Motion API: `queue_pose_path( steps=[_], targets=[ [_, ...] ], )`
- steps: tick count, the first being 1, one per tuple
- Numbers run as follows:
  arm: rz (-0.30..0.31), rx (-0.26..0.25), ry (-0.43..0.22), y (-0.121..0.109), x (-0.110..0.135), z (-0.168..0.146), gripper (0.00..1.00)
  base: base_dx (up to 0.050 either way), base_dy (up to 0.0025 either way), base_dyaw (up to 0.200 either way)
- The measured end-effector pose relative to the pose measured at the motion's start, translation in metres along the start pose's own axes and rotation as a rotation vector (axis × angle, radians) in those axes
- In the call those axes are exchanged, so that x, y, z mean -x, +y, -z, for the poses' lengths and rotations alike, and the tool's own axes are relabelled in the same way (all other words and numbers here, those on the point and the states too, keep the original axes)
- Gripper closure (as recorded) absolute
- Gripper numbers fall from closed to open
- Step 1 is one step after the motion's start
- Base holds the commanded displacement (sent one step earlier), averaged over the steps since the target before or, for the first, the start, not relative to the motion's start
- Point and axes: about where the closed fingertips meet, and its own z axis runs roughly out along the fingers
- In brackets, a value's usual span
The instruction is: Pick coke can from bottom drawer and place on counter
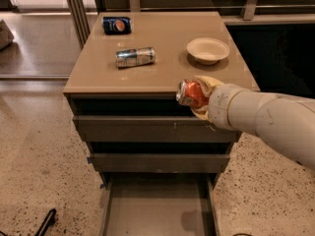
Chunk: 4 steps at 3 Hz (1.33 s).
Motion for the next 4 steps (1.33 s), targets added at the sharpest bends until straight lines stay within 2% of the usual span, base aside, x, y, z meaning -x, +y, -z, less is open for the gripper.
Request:
queue_pose_path(
  steps=[2,3,4],
  targets=[
    [0.105,0.06,-0.126,-0.043,0.028,-0.048,1.0,0.0,0.0,0.0],
    [0.157,0.101,-0.177,-0.059,0.043,-0.071,1.0,0.0,0.0,0.0],
    [0.18,0.127,-0.208,-0.067,0.054,-0.088,1.0,0.0,0.0,0.0]
  ],
)
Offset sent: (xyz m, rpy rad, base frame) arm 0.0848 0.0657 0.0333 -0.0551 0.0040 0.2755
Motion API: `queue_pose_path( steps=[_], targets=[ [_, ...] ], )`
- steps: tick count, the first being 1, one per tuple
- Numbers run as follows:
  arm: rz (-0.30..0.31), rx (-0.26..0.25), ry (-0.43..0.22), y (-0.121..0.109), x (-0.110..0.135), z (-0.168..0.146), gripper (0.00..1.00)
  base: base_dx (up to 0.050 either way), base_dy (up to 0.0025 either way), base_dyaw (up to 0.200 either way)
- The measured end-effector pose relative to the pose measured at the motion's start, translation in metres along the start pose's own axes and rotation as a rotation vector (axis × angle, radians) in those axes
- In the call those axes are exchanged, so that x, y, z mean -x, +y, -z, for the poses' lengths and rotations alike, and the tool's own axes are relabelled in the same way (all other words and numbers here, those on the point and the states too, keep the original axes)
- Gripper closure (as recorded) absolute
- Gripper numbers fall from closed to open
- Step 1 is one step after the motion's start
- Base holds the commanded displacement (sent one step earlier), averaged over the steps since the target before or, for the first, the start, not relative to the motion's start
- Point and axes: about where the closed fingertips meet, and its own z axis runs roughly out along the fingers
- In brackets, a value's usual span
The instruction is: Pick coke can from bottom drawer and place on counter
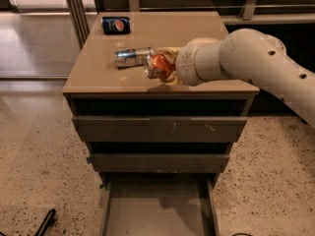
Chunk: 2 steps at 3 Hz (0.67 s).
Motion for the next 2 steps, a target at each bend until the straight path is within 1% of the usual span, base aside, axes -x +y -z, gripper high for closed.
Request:
queue_pose_path(
  steps=[1,2],
  targets=[
    [-0.012,0.022,0.016,0.001,-0.005,-0.016,1.0,0.0,0.0,0.0],
    [-0.036,0.039,0.043,0.004,-0.012,-0.033,1.0,0.0,0.0,0.0]
  ],
)
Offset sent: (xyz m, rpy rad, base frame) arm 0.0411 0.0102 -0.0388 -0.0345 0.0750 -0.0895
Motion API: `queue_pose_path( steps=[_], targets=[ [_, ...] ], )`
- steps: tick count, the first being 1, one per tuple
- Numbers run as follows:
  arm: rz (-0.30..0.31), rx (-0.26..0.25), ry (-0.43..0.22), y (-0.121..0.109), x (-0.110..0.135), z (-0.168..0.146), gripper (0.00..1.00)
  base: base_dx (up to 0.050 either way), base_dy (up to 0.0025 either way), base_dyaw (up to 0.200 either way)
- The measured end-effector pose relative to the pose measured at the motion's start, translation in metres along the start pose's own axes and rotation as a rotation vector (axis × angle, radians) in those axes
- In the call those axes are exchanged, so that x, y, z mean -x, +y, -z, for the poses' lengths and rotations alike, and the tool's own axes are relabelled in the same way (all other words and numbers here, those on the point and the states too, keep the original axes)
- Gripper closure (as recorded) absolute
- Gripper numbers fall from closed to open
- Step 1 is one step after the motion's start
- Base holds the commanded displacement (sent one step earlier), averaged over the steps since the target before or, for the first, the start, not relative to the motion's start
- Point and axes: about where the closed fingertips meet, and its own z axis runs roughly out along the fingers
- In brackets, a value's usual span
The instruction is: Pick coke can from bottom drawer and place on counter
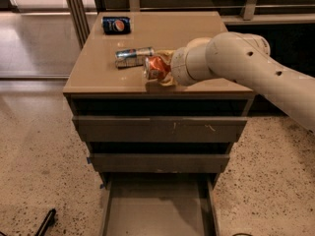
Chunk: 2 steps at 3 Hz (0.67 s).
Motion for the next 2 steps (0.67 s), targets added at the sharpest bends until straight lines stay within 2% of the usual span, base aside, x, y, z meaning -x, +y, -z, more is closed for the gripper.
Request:
queue_pose_path(
  steps=[1,2],
  targets=[
    [-0.045,0.015,0.017,0.008,-0.0097,-0.0191,1.0,0.0,0.0,0.0],
    [-0.05,0.016,0.017,0.0082,-0.0097,-0.0196,0.81,0.0,0.0,0.0]
  ],
)
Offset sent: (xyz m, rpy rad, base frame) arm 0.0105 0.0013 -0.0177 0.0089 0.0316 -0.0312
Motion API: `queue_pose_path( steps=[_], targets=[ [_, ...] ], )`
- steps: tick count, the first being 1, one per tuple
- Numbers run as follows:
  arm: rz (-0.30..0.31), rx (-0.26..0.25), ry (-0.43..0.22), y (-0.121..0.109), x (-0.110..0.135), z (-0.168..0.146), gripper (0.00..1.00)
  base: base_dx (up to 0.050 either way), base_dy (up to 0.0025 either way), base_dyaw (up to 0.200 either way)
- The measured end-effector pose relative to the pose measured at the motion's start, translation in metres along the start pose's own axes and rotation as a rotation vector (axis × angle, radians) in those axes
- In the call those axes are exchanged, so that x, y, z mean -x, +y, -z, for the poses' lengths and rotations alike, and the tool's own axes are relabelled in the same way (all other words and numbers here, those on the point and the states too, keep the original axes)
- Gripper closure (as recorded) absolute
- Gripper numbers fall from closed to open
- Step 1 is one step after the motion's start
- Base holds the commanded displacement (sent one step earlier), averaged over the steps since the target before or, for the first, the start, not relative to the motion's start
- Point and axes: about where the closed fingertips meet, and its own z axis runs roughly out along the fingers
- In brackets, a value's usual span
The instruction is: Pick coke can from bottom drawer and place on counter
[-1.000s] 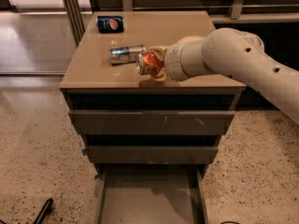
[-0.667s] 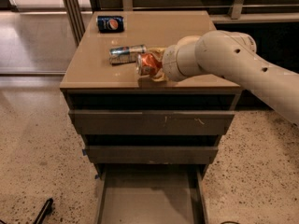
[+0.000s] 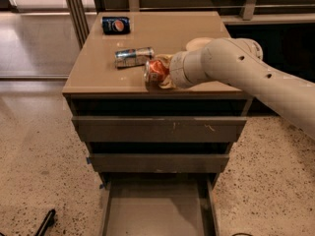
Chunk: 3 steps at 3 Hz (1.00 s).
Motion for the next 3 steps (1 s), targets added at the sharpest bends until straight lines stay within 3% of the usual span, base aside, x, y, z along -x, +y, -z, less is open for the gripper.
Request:
queue_pose_path(
  steps=[2,3],
  targets=[
    [0.01,0.006,0.029,0.0,0.0,0.0,0.35,0.0,0.0,0.0],
    [0.044,0.025,0.076,-0.023,0.001,0.005,0.12,0.0,0.0,0.0]
  ],
)
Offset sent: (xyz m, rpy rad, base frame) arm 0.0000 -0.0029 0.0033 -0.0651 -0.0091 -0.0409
